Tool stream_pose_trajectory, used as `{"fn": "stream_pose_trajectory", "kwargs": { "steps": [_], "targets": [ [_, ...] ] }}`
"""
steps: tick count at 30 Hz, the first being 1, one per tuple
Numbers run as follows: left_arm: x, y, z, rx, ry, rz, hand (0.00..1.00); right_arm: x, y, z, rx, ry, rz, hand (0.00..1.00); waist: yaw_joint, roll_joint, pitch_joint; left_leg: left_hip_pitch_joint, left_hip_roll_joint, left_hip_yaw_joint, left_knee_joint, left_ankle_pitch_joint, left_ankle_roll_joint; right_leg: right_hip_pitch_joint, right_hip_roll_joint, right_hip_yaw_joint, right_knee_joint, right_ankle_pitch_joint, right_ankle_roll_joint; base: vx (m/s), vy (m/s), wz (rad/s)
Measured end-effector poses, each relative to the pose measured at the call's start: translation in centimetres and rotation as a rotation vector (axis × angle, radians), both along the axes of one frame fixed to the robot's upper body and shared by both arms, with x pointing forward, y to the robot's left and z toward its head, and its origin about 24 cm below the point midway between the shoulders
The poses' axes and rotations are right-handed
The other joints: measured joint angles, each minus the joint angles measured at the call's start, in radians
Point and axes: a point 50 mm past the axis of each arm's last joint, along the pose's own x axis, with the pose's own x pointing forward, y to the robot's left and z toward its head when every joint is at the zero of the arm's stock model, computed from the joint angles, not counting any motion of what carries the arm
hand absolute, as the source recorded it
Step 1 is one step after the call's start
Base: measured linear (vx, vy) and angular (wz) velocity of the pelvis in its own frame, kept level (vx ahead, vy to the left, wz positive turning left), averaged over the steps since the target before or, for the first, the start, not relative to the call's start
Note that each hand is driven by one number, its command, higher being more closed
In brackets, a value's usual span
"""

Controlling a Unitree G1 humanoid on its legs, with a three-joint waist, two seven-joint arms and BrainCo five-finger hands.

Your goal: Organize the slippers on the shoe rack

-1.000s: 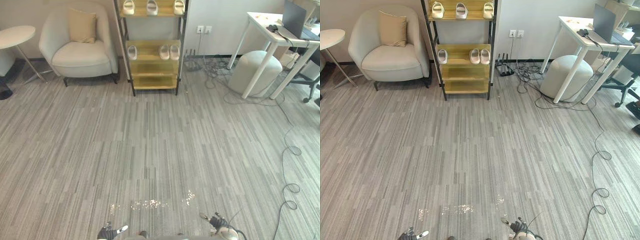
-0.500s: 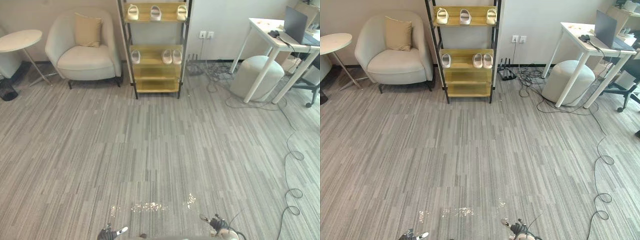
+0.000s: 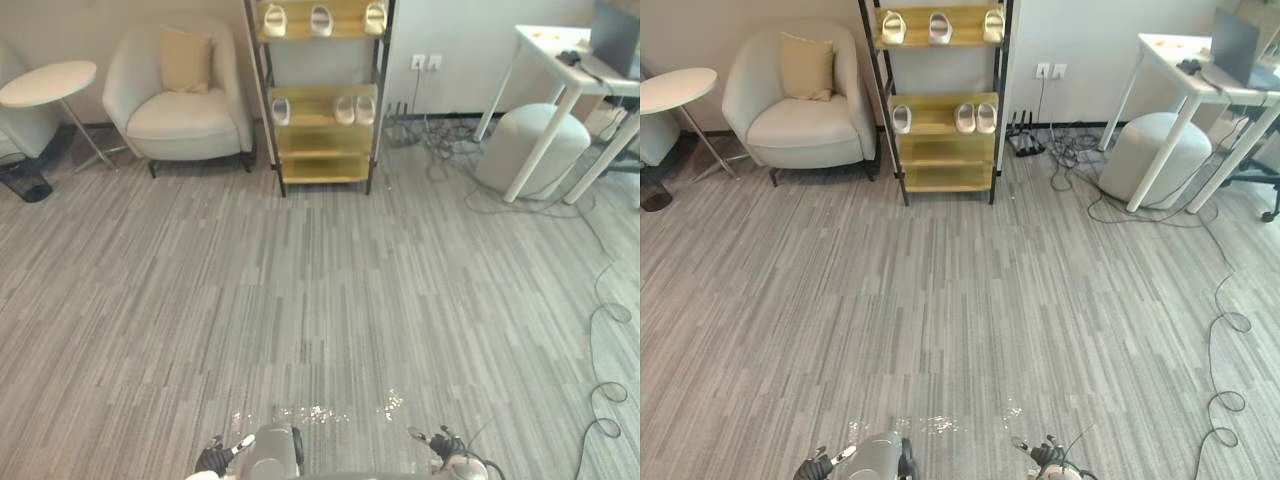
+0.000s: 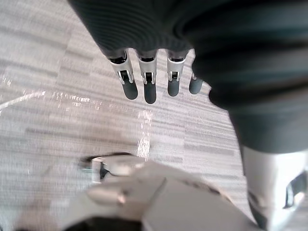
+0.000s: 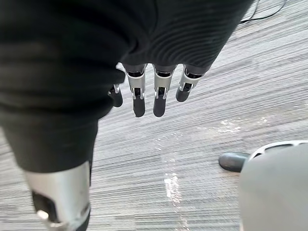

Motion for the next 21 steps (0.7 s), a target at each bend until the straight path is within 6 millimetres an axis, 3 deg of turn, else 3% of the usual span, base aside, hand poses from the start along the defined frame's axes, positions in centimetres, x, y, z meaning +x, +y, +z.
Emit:
{"fn": "stream_pose_trajectory", "kwargs": {
  "steps": [1, 2, 3, 4, 5, 7, 9, 10, 11, 12, 13, 15, 16, 17, 18, 19, 20, 21],
  "targets": [
    [-0.3, -0.1, -0.1, -0.004, 0.007, 0.003, 0.0, 0.0, 0.1, 0.0, 0.002, 0.0, 0.001, 0.0, 0.005, 0.004, -0.003, -0.006, 0.001, -0.012, -0.007, 0.052, 0.031, 0.004, -0.007, 0.018, 0.011, -0.028, 0.031, 0.38, 0.324, -0.38],
    [-0.4, -0.1, -0.1, -0.003, 0.009, 0.003, 0.0, 0.0, 0.2, 0.0, 0.004, 0.0, 0.001, 0.0, 0.005, 0.004, -0.005, -0.01, -0.002, -0.013, 0.006, 0.051, 0.043, 0.003, -0.011, 0.019, 0.019, -0.036, 0.035, 0.42, 0.281, -0.31],
    [-0.2, 0.7, 0.1, 0.018, 0.004, 0.0, 0.0, -0.2, 1.2, -0.2, 0.031, 0.005, 0.003, 0.0, 0.007, -0.029, -0.013, -0.03, -0.029, 0.009, 0.079, -0.026, 0.071, -0.012, -0.051, 0.032, 0.1, -0.071, 0.058, 0.45, 0.261, -0.25],
    [0.3, 0.8, 0.2, 0.022, 0.0, -0.008, 0.0, 0.2, 1.5, -0.1, 0.039, -0.008, 0.006, 0.0, 0.01, -0.037, -0.011, -0.016, -0.034, 0.024, 0.093, -0.067, 0.084, -0.092, -0.075, 0.045, 0.28, -0.084, 0.069, 0.45, 0.255, -0.26],
    [0.3, 0.8, 0.2, 0.022, 0.0, -0.01, 0.0, 0.3, 1.4, -0.1, 0.038, -0.012, 0.006, 0.0, 0.01, -0.037, -0.01, -0.01, -0.034, 0.027, 0.093, -0.07, 0.084, -0.11, -0.078, 0.051, 0.32, -0.083, 0.071, 0.46, 0.247, -0.24],
    [0.1, 1.1, 0.1, 0.038, 0.022, -0.053, 0.0, 0.6, 1.5, 0.0, 0.043, -0.02, 0.009, 0.0, 0.001, -0.044, -0.003, 0.118, -0.045, 0.051, 0.069, -0.119, 0.111, -0.267, -0.101, 0.092, 0.797, -0.05, 0.104, 0.55, 0.226, -0.11],
    [0.1, 1.2, 0.2, 0.044, 0.026, -0.064, 0.0, 0.7, 1.6, 0.0, 0.045, -0.024, 0.013, 0.0, 0.002, -0.049, -0.004, 0.188, -0.053, 0.054, 0.043, -0.132, 0.117, -0.309, -0.109, 0.06, 0.926, -0.058, 0.094, 0.44, 0.106, -0.07],
    [0.3, 1.2, 0.2, 0.045, 0.023, -0.074, 0.0, 0.9, 1.6, 0.1, 0.047, -0.03, 0.016, 0.0, 0.0, -0.048, -0.002, 0.264, -0.057, 0.053, -0.009, -0.133, 0.119, -0.334, -0.116, 0.005, 0.974, -0.082, 0.056, 0.68, 0.112, -0.07],
    [1.0, 0.8, 0.3, 0.039, 0.006, -0.094, 0.0, 1.2, 1.3, 0.2, 0.038, -0.041, 0.024, 0.0, -0.003, -0.032, 0.001, 0.354, -0.048, 0.05, -0.083, -0.132, 0.119, -0.375, -0.109, -0.1, 0.942, -0.118, 0.004, 0.67, 0.092, -0.03],
    [1.1, 0.7, 0.3, 0.038, 0.003, -0.095, 0.0, 1.3, 1.2, 0.2, 0.036, -0.043, 0.025, 0.0, -0.003, -0.029, 0.003, 0.367, -0.045, 0.05, -0.092, -0.132, 0.119, -0.383, -0.107, -0.114, 0.929, -0.124, -0.002, 0.52, 0.023, 0.02],
    [1.9, 0.3, 0.4, 0.029, -0.014, -0.098, 0.0, 1.9, 0.7, 0.6, 0.02, -0.073, 0.037, 0.0, -0.009, -0.012, 0.014, 0.418, -0.026, 0.048, -0.132, -0.132, 0.118, -0.435, -0.089, -0.19, 0.82, -0.139, -0.024, 0.5, -0.034, 0.09],
    [2.6, -0.1, 0.5, 0.021, -0.032, -0.102, 0.0, 2.8, 0.5, 1.0, 0.011, -0.107, 0.048, 0.0, -0.019, 0.006, 0.024, 0.448, 0.0, 0.038, -0.15, -0.132, 0.118, -0.492, -0.058, -0.229, 0.668, -0.121, -0.035, 0.5, -0.089, 0.19],
    [3.2, -0.6, 0.6, 0.01, -0.049, -0.106, 0.0, 3.6, 0.5, 1.4, 0.009, -0.134, 0.053, 0.0, -0.029, 0.016, 0.032, 0.481, 0.024, 0.028, -0.173, -0.132, 0.118, -0.532, -0.025, -0.243, 0.474, -0.026, -0.04, 0.64, -0.212, 0.36],
    [3.4, -0.7, 0.6, 0.008, -0.059, -0.107, 0.0, 3.5, 0.7, 1.3, 0.014, -0.133, 0.056, 0.0, -0.03, 0.002, 0.028, 0.509, 0.022, 0.02, -0.187, -0.132, 0.108, -0.528, -0.005, -0.233, 0.287, 0.102, -0.037, 0.54, -0.189, 0.41],
    [3.4, -0.7, 0.6, 0.009, -0.06, -0.107, 0.0, 3.3, 0.8, 1.2, 0.018, -0.127, 0.054, 0.0, -0.03, -0.006, 0.025, 0.521, 0.017, 0.011, -0.186, -0.136, 0.099, -0.526, -0.007, -0.227, 0.253, 0.138, -0.04, 0.71, -0.299, 0.58],
    [3.3, -1.0, 0.5, 0.0, -0.055, -0.103, 0.0, 3.2, 0.5, 1.3, 0.014, -0.128, 0.05, 0.0, -0.046, 0.0, 0.018, 0.556, 0.04, -0.033, -0.153, -0.163, 0.053, -0.514, 0.001, -0.208, 0.29, 0.237, -0.118, 0.38, -0.171, 0.42],
    [3.3, -1.6, 0.4, -0.014, -0.053, -0.102, 0.0, 3.5, 0.3, 1.4, 0.006, -0.132, 0.056, 0.0, -0.047, 0.024, 0.013, 0.548, 0.066, -0.044, -0.125, -0.166, 0.047, -0.512, 0.017, -0.228, 0.313, 0.224, -0.113, 0.61, -0.275, 0.43],
    [3.3, -2.1, 0.3, -0.033, -0.058, -0.09, 0.0, 3.8, 0.3, 1.5, 0.003, -0.139, 0.062, 0.0, -0.045, 0.04, 0.005, 0.489, 0.096, -0.061, 0.004, -0.14, 0.003, -0.495, 0.037, -0.243, 0.309, 0.176, -0.126, 0.61, -0.292, 0.14]
  ]
}}
